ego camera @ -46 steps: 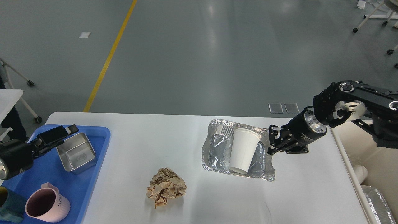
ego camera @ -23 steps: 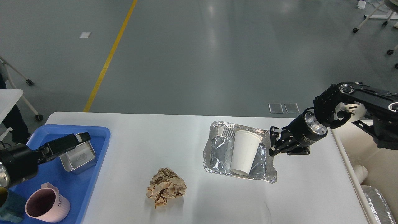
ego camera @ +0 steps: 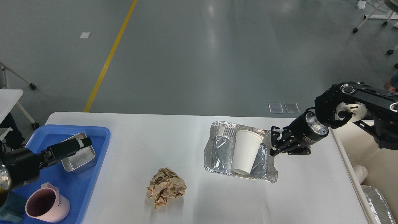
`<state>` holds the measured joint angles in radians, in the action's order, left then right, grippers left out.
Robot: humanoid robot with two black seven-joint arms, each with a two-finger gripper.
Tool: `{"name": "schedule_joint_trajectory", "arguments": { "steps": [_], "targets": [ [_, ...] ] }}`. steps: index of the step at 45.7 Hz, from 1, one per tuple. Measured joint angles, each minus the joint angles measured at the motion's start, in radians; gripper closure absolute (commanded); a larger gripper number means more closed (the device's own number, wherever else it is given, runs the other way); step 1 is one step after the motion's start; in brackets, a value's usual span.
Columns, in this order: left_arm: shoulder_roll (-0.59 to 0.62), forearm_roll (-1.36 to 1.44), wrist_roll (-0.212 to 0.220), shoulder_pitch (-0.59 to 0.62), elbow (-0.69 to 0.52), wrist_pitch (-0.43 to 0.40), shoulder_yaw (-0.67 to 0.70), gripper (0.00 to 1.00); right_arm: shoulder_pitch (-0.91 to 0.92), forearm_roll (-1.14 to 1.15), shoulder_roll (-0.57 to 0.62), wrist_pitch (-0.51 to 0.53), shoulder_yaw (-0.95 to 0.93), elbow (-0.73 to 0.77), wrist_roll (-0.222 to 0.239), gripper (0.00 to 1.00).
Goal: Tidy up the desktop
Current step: 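Reach the left gripper to the crumpled brown paper and grasp it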
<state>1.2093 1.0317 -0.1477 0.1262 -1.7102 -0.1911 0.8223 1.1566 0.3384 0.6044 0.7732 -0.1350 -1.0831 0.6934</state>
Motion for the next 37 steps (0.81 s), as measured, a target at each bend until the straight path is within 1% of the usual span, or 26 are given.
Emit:
{"name": "schedule_joint_trajectory", "arguments": {
  "steps": [6, 11, 19, 23, 29, 37],
  "targets": [
    [-0.136, 0.051, 0.045, 0.106, 0.091, -0.084, -0.046, 0.09, 0.0, 0.0, 0.0, 0.0, -0.001, -0.002, 0.0, 1.0],
    [-0.277, 0.128, 0.073, 0.222, 0.182, -0.113, -0.143, 0.09, 0.0, 0.0, 0.0, 0.0, -0.002, -0.001, 0.0, 1.0],
    [-0.466, 0.179, 0.079, 0.376, 0.321, -0.118, -0.324, 0.09, 0.0, 0.0, 0.008, -0.001, -0.002, -0.007, 0.0, 1.0],
    [-0.548, 0.193, 0.079, 0.433, 0.389, -0.118, -0.41, 0.09, 0.0, 0.0, 0.019, -0.001, -0.002, -0.009, 0.0, 1.0],
    [-0.633, 0.232, 0.078, 0.475, 0.456, -0.118, -0.495, 0.09, 0.0, -0.001, 0.025, -0.001, -0.002, -0.011, 0.0, 1.0],
    [-0.644, 0.27, 0.076, 0.473, 0.469, -0.122, -0.515, 0.09, 0.0, -0.001, 0.032, -0.001, -0.002, -0.011, 0.0, 1.0]
  ]
}}
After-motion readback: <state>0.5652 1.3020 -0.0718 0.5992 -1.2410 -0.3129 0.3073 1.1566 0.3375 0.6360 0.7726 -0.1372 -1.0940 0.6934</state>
